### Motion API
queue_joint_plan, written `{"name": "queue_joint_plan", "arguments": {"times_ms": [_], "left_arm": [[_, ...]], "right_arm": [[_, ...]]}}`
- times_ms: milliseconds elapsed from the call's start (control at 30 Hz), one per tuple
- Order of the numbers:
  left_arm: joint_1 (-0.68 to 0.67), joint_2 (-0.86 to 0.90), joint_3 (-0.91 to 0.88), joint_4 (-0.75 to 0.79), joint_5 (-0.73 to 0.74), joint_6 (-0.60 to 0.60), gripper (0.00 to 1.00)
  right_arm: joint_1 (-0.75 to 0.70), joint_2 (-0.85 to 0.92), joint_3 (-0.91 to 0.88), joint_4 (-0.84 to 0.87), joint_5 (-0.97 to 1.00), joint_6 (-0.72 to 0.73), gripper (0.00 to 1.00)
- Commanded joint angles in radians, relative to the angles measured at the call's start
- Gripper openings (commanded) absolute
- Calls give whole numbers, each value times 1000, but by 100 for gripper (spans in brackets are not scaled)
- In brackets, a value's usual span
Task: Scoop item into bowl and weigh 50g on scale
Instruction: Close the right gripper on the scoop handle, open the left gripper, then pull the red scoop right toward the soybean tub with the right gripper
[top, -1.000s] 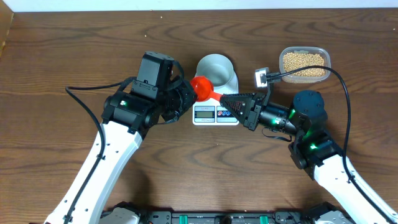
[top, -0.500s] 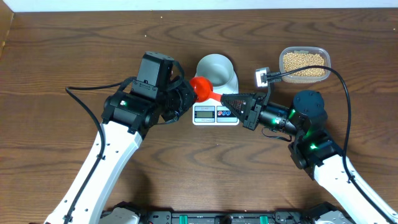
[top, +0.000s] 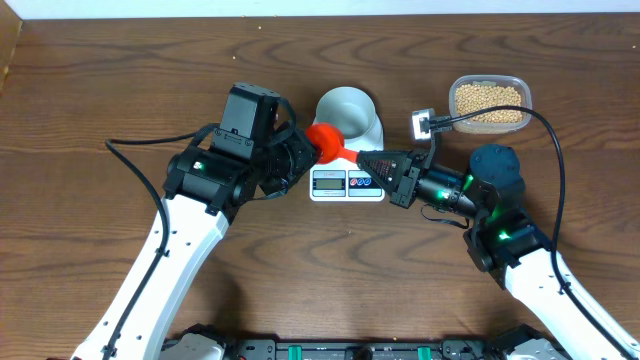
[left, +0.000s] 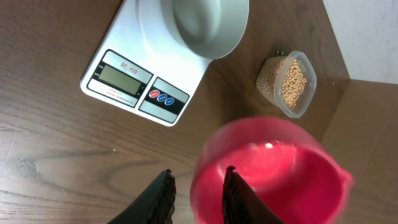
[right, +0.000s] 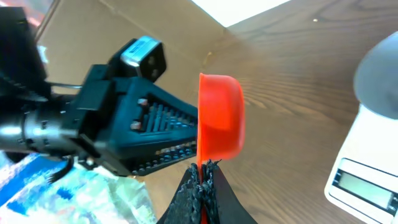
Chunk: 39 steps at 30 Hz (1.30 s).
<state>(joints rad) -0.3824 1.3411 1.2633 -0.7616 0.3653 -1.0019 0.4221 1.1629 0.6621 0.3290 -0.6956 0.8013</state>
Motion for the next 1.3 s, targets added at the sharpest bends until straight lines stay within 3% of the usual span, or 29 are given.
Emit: {"name": "queue_joint_plan", "arguments": {"times_ms": [0, 300, 600, 1267], "left_arm": [[-2, 10, 10, -4, 5, -2, 29], [-2, 10, 10, -4, -18, -1, 29], [-2, 11, 10, -4, -46, 108, 29], [-2, 11, 10, -7, -147, 117, 30]], "right_arm": [[5, 1, 24, -24, 57, -1, 1], [4, 1, 24, -83, 121, -2, 1], [-19, 0, 24, -87, 138, -2, 1], [-209, 0, 25, -125, -30, 78, 1]]}}
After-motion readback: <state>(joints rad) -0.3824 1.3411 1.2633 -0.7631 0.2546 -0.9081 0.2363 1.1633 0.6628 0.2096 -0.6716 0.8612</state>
